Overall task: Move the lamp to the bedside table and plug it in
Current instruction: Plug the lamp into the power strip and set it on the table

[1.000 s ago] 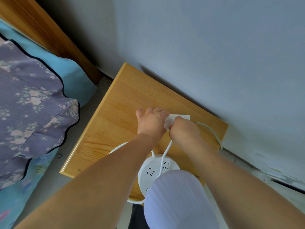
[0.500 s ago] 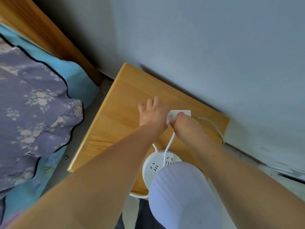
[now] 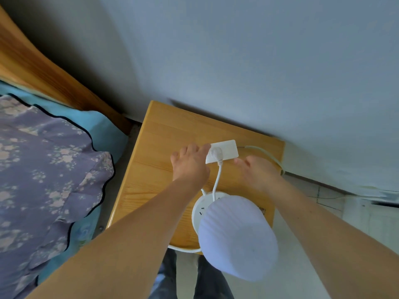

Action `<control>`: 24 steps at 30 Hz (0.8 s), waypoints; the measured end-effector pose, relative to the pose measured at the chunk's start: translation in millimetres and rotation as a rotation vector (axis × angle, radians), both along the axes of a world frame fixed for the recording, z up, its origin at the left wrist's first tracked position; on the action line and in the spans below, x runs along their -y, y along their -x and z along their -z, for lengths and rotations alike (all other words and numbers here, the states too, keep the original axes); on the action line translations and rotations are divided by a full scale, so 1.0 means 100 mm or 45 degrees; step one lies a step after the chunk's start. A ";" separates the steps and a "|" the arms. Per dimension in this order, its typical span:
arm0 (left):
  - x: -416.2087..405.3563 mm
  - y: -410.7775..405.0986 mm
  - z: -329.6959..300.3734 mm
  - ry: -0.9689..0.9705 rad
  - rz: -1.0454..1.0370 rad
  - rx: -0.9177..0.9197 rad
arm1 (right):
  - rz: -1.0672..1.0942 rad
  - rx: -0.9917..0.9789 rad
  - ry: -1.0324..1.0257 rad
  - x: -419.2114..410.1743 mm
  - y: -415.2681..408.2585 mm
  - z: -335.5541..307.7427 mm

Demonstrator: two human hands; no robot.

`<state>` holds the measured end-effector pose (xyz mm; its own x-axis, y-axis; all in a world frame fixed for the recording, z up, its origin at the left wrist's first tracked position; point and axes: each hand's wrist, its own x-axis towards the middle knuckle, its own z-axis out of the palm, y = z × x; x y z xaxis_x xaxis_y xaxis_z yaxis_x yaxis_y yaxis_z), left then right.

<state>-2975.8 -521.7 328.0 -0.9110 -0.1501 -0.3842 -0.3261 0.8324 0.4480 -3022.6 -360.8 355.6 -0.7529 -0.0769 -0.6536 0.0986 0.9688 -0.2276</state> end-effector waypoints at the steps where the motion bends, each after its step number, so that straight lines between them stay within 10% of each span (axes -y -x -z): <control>1: 0.00 -0.02 -0.03 -0.027 -0.023 -0.020 | 0.007 -0.015 0.019 0.01 -0.02 -0.03; 16: -0.19 -0.54 -0.50 0.015 -0.213 -0.150 | 0.067 -0.016 0.303 -0.40 -0.45 -0.47; 24: -0.38 -1.18 -0.69 0.073 -0.851 -0.324 | -0.139 -0.043 0.399 -0.83 -0.78 -0.54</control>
